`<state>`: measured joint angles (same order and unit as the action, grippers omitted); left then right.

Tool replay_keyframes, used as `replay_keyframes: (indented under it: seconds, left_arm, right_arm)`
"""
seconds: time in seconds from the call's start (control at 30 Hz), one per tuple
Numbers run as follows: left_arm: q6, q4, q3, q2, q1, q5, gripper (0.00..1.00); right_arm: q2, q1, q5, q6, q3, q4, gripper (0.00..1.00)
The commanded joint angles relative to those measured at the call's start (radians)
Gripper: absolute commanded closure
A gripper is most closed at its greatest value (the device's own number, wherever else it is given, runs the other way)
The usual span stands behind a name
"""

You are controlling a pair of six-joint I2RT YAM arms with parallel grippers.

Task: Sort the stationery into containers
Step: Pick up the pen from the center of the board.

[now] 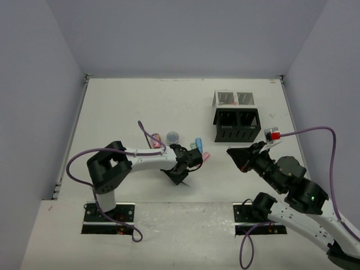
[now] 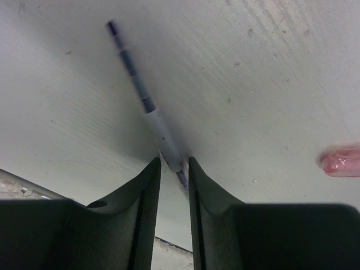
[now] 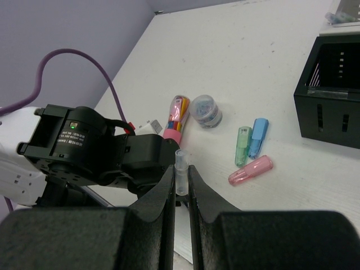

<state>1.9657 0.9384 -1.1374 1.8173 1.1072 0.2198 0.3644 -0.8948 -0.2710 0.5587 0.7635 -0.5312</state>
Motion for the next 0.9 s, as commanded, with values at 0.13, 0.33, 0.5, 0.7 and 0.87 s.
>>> replay_keyframes:
  seconds: [0.13,0.33,0.5,0.7,0.87]
  left_arm:
    - [0.203,-0.007,0.151,-0.087,-0.004,0.010,1.00]
    - [0.172,0.015,0.203,-0.145,-0.004,0.048,1.00]
    - [0.084,0.021,0.248,-0.239,0.016,0.152,1.00]
    - [-0.179,-0.009,0.243,-0.376,0.060,0.347,1.00]
    - [-0.401,-0.037,0.226,-0.524,0.161,0.474,1.00]
  right_arm:
    - [-0.007,0.002,0.006,-0.011,0.034,0.013,1.00]
    - [0.002,0.002,0.009,-0.013,0.037,0.013,1.00]
    - [0.021,0.002,0.007,-0.012,0.036,0.014,1.00]
    - [0.056,0.002,0.004,-0.010,0.034,0.043,1.00]
    - [0.113,0.002,0.011,0.002,0.034,0.072,1.00]
